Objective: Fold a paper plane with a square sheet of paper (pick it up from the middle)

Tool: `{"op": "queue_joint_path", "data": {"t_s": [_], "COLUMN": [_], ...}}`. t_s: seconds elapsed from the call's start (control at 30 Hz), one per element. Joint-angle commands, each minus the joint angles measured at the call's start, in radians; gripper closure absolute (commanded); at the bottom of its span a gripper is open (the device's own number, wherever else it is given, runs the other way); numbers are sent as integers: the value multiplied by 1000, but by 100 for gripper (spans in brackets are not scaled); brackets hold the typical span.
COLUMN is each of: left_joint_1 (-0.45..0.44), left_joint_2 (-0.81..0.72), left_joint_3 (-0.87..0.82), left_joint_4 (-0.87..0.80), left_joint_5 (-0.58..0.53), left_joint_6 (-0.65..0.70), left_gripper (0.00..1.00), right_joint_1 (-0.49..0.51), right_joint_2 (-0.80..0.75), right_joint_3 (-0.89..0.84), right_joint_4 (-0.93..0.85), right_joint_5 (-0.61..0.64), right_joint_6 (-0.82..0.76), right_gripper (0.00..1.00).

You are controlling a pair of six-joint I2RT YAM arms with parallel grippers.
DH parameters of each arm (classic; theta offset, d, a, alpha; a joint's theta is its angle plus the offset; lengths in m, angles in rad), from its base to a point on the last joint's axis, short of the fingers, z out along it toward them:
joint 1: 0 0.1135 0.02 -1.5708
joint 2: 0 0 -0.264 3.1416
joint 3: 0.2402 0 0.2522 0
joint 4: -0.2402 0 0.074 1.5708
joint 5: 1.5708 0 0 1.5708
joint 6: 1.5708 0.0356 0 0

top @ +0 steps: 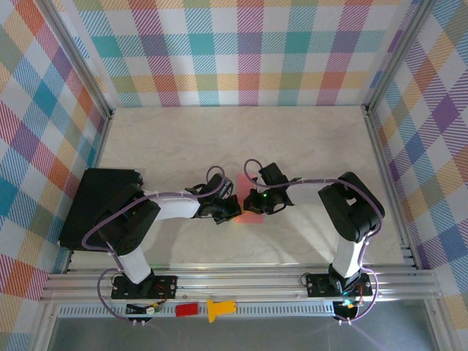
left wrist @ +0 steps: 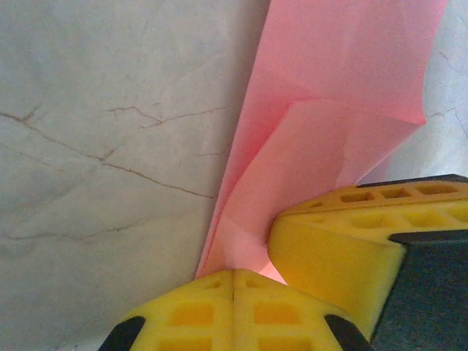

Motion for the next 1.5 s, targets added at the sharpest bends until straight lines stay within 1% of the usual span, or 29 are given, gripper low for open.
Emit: {"op": "queue_joint_path", "data": {"t_s": [0.0, 0.17, 0.43, 0.57, 0.67, 0.87, 0.97, 1.13, 1.3, 1.47], "left_joint_1": [5, 5, 6, 6, 6, 6, 7, 6, 6, 6], "left_joint_2": [59, 72, 82, 81, 80, 73, 75, 80, 81, 77], "left_joint_3": [-36, -35, -46, -55, -52, -40, -31, -28, -25, -21], "left_joint_4": [-185, -215, -238, -228, -223, -213, -210, -204, -206, -210], "left_joint_5": [-44, -45, -48, -50, -46, -41, -41, -38, -34, -35], "left_joint_6": [-3, -11, -13, -13, -9, -7, -5, -3, 1, 6], "left_gripper": [100, 100, 100, 100, 100, 100, 100, 100, 100, 100], "right_joint_1": [2, -23, -180, -248, -270, -261, -226, -149, -117, -111], "right_joint_2": [23, 33, 56, 53, 23, -134, -166, -126, -72, -25], "right_joint_3": [-31, -35, -39, -25, -6, -11, -19, -23, -41, -38], "right_joint_4": [20, 16, 62, 24, -22, -59, -52, -23, 42, 46], "right_joint_5": [14, 53, 48, 61, 81, 67, 40, 16, -38, -45], "right_joint_6": [-30, -67, -87, -96, -109, -95, -63, -23, 12, 10], "right_gripper": [100, 100, 100, 100, 100, 100, 100, 100, 100, 100]}}
